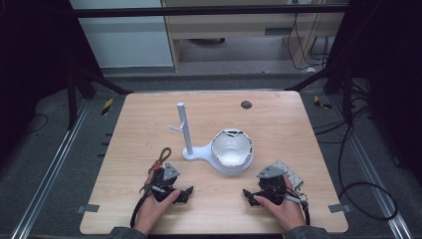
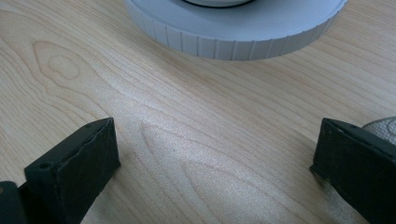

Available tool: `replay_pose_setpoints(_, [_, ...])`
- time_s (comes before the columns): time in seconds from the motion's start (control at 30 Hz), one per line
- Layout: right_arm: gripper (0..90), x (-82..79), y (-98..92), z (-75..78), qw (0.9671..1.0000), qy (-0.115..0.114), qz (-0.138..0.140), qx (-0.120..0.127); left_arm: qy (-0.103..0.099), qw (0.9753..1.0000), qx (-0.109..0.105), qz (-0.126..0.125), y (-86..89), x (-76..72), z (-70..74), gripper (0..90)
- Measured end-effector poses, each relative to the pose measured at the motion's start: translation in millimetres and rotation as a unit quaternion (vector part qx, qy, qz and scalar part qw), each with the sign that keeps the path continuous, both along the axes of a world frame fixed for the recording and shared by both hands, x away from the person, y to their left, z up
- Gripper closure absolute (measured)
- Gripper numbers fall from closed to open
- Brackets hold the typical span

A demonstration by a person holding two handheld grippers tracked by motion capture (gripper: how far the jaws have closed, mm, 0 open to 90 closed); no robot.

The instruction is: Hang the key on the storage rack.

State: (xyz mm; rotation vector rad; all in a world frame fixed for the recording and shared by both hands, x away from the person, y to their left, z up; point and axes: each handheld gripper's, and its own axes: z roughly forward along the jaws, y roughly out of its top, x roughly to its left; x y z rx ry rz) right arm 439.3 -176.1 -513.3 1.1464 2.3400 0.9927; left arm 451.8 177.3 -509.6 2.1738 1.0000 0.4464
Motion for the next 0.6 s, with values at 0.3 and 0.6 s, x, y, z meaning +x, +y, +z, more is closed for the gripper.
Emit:
replay_pose_setpoints(0.3, [0.3, -1.6, -0.9, -0.4, 1.0000, -0.003, -0.002, -0.001, 0.001, 0.9999, -0.005, -0.009, 3.5, -0.6, 0.7, 3.7])
replay_pose_setpoints(0.6, [0.3, -2.5, -0.9, -0.1, 1.0000, 0.001, -0.007, 0.001, -0.017, 0.9992, -0.029, -0.023, 16.0, -15.0, 26.8, 4.8])
